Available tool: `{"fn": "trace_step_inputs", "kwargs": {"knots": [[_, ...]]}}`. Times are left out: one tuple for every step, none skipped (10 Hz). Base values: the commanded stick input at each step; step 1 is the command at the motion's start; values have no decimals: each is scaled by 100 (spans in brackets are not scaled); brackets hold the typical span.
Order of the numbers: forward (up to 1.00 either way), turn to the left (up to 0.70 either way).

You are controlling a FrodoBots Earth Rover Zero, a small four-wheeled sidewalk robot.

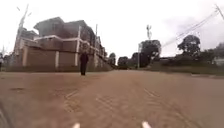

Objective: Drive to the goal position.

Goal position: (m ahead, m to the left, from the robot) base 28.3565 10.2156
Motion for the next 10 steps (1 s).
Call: {"fn": "trace_step_inputs", "kwargs": {"knots": [[70, 0], [70, 0], [70, 0], [70, 0], [70, 0], [70, 9], [70, -35], [70, -35], [70, 0], [70, 12]]}}
